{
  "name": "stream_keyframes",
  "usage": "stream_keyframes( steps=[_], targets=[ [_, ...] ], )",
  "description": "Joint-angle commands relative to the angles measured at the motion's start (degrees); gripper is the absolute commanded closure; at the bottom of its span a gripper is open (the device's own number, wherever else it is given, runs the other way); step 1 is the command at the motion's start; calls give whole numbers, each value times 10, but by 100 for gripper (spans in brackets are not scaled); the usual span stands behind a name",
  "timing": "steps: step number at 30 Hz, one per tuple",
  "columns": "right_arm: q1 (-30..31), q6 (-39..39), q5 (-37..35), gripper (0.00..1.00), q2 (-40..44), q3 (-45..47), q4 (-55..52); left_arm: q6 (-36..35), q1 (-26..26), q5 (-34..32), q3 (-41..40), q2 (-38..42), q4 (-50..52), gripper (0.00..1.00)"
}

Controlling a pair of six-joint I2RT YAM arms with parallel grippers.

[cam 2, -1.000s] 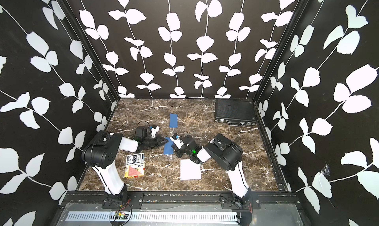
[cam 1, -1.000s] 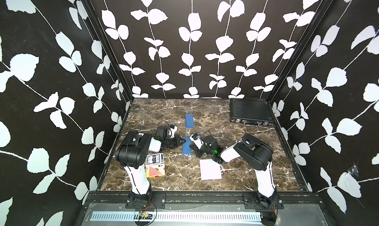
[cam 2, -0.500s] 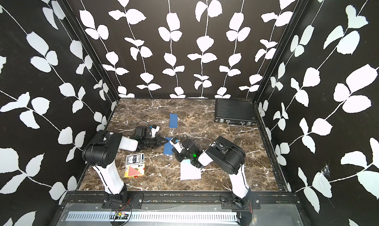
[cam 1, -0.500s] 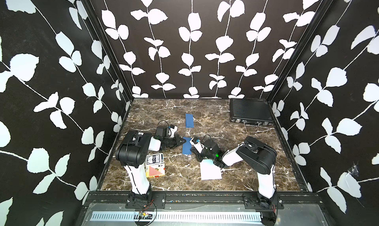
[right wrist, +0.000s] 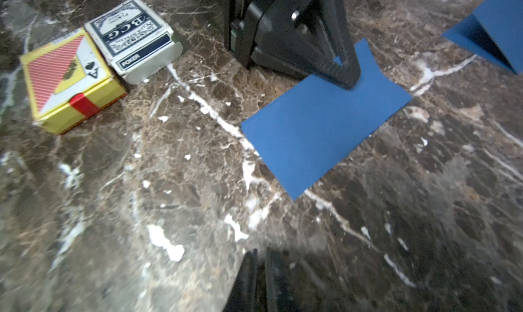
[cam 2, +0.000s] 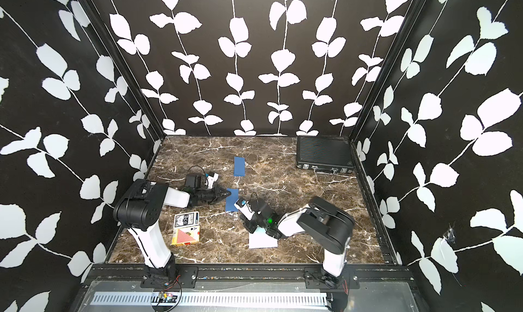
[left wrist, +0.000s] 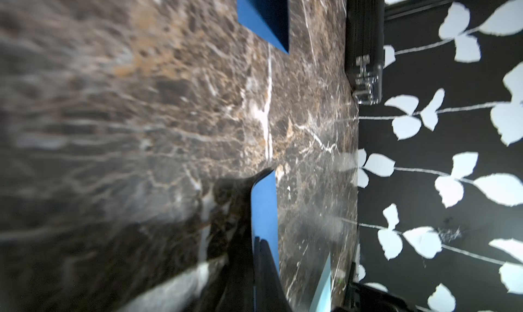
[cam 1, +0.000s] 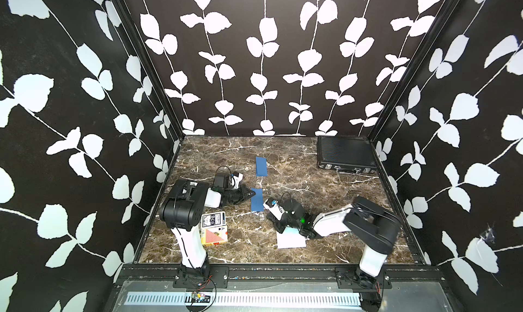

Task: Fold the square paper along the opposite sides
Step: Smooth out the paper at the center of the board.

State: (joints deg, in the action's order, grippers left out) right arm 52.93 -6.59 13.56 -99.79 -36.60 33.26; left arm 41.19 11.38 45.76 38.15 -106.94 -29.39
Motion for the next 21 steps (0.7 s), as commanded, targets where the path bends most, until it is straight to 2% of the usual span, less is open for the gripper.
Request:
stream_keyframes(
  steps=[1, 4, 7, 11, 13, 19, 21],
  targets=[
    [-82, -117, 116, 83, 30, -34, -74, 83, -7, -2, -18, -18, -84, 100],
    [-149, -237, 218, 80, 14, -71, -86, 152, -6, 23, -6, -36, -174, 100],
    [-191, -304, 302, 75, -18, -131, -137, 200, 2, 41, 20, -46, -231, 100],
    [-227, -426, 399, 67, -72, -169, -57, 207, 22, 47, 68, -46, -216, 100],
    [-239, -480, 414, 64, -93, -176, -9, 205, 32, 47, 91, -46, -202, 100],
    [-260, -498, 426, 57, -115, -189, -4, 246, 42, 54, 127, -54, -231, 100],
    [-270, -520, 431, 56, -122, -186, 29, 257, 44, 56, 135, -57, -239, 100]
  ],
)
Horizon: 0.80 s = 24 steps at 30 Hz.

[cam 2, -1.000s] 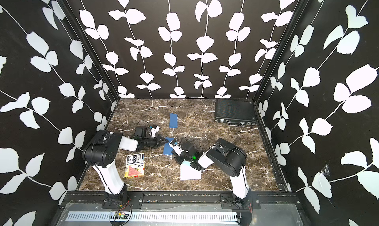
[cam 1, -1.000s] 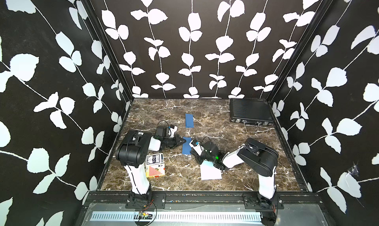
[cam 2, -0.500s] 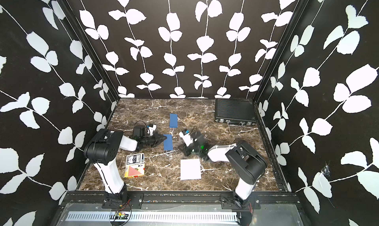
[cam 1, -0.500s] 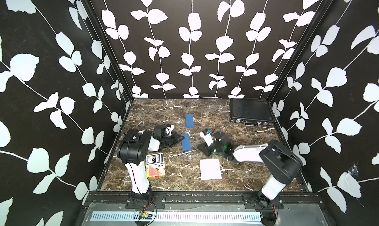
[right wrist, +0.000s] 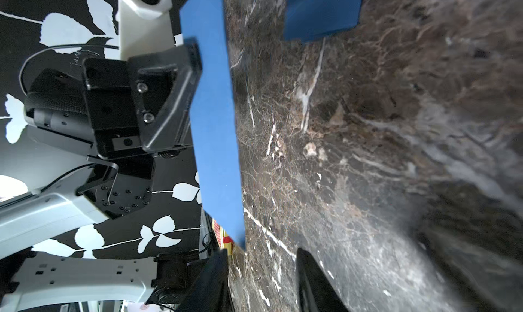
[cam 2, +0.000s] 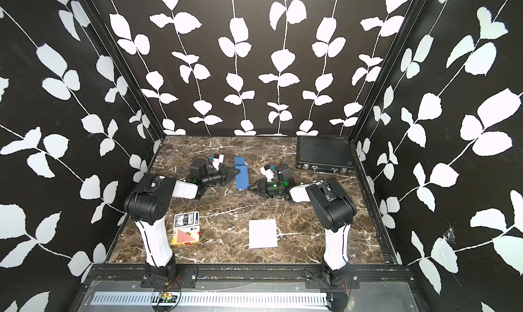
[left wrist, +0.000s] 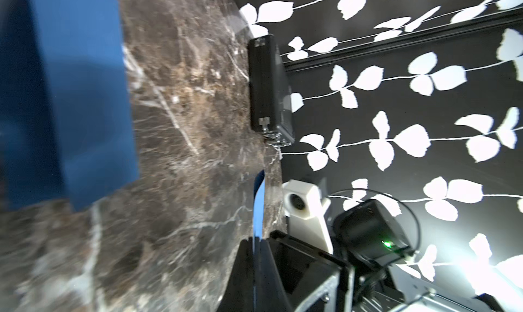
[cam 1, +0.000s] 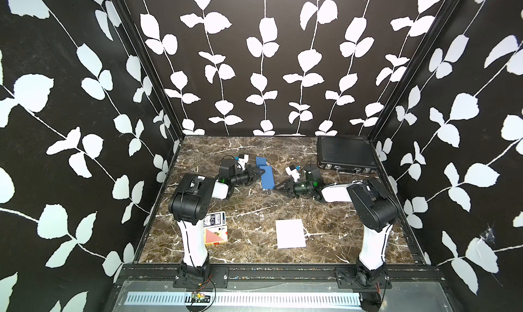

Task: Fold the square paper along the opposite sides
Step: Smooth out the paper at the center of the board.

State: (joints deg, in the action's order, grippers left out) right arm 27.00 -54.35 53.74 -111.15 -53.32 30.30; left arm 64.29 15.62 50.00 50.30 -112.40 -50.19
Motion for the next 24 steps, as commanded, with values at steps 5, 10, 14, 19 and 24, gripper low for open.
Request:
stream_keyframes(
  steps=[5, 10, 14, 19, 24],
  targets=[
    [-23, -82, 36, 55, -19, -27, 124, 17, 8, 16, 30, -3, -13, 100],
    [-23, -58, 36, 58, -17, -55, 86, 11, 8, 17, 41, -4, 4, 100],
    [-23, -74, 39, 61, -24, -65, 104, 7, 9, 17, 50, -4, 14, 100],
    [-22, -101, 46, 67, -35, -61, 141, 5, 11, 16, 56, -3, 23, 100],
    [-23, -100, 52, 77, -38, -61, 142, -2, 13, 14, 61, -3, 37, 100]
  ],
)
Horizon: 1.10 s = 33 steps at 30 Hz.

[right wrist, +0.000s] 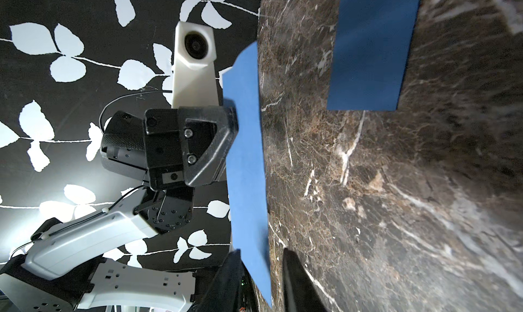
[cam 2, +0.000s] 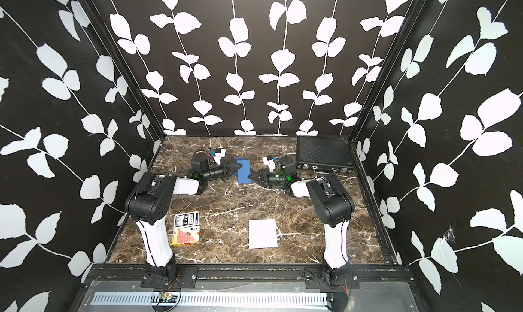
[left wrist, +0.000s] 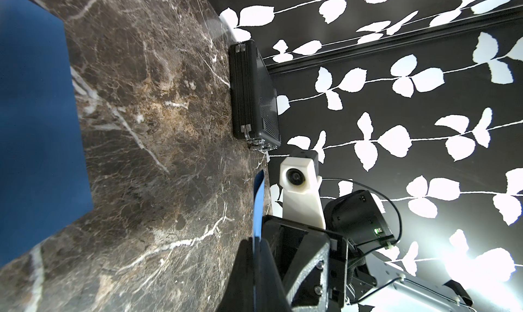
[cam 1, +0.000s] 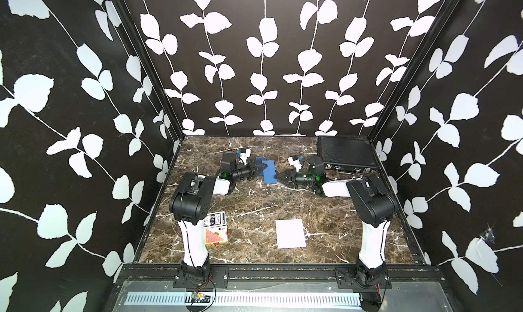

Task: Fold the square paper along the opposite sides
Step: Smooth out the paper at the center of the board, then place the paper at the center of the board.

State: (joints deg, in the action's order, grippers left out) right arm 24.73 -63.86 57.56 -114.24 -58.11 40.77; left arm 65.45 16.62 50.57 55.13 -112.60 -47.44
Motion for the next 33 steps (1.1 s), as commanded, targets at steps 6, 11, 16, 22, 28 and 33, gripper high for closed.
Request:
stream_keyframes(
  steps=[6, 11, 16, 22, 28, 33],
  targets=[
    [0, -6, 17, 88, -5, -10, 39, -23, 2, 6, 15, 0, 20, 100],
    [-1, -1, 16, 98, 0, -9, 32, -43, 2, 3, 16, 7, 48, 100],
    [-4, 23, 7, 100, 3, -15, -5, -69, 2, -6, 19, 20, 85, 99],
    [-27, 118, -28, 100, -14, -69, -141, -145, -1, -30, 43, 40, 211, 57],
    [-45, 148, -53, 100, -98, -166, -208, -224, -3, -69, 66, 60, 323, 42],
    [-52, 171, -76, 100, -155, -251, -274, -255, -4, -82, 71, 69, 367, 39]
  ],
)
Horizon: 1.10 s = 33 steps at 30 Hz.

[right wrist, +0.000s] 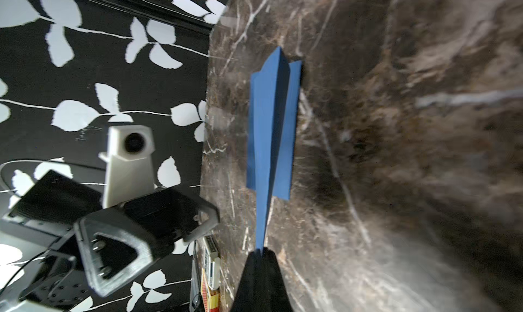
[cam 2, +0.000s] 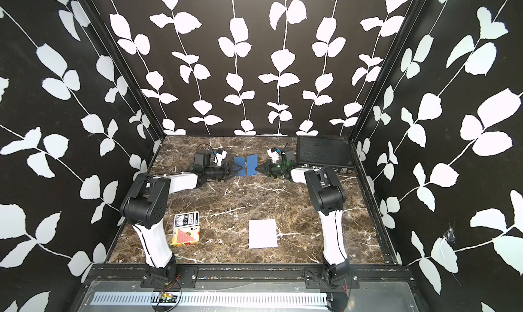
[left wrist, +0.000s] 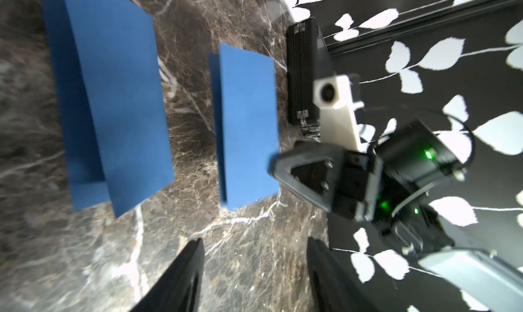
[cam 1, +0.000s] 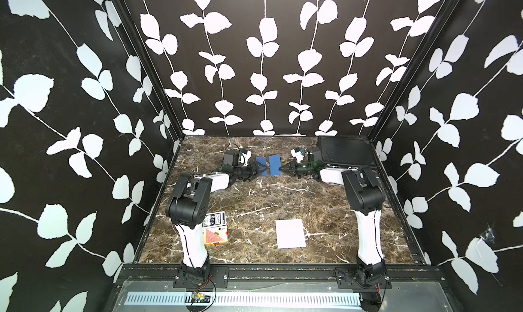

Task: Fold the square paper along the opposite sides
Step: Place the paper at the center of the board.

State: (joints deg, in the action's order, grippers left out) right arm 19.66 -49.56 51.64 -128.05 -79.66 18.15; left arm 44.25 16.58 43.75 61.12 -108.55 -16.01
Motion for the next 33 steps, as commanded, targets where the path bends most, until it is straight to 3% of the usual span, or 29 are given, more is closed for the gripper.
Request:
stream_keyframes(
  steps=[1, 12, 23, 29, 33],
  targets=[
    [-2, 33, -22, 100, -27, -49, -61, -43, -3, -13, 12, 28, 55, 39],
    [-5, 81, -60, 91, -57, -117, -168, -32, -3, 15, 19, 18, 42, 39],
    [-6, 128, -102, 63, -20, -114, -228, -30, -3, 15, 9, 25, 32, 39],
    [-6, 169, -135, 58, 38, -94, -267, -29, 1, 3, 2, 35, 28, 39],
    [0, 202, -197, 58, 136, -10, -284, -43, 18, -25, -8, 48, 55, 41]
  ],
)
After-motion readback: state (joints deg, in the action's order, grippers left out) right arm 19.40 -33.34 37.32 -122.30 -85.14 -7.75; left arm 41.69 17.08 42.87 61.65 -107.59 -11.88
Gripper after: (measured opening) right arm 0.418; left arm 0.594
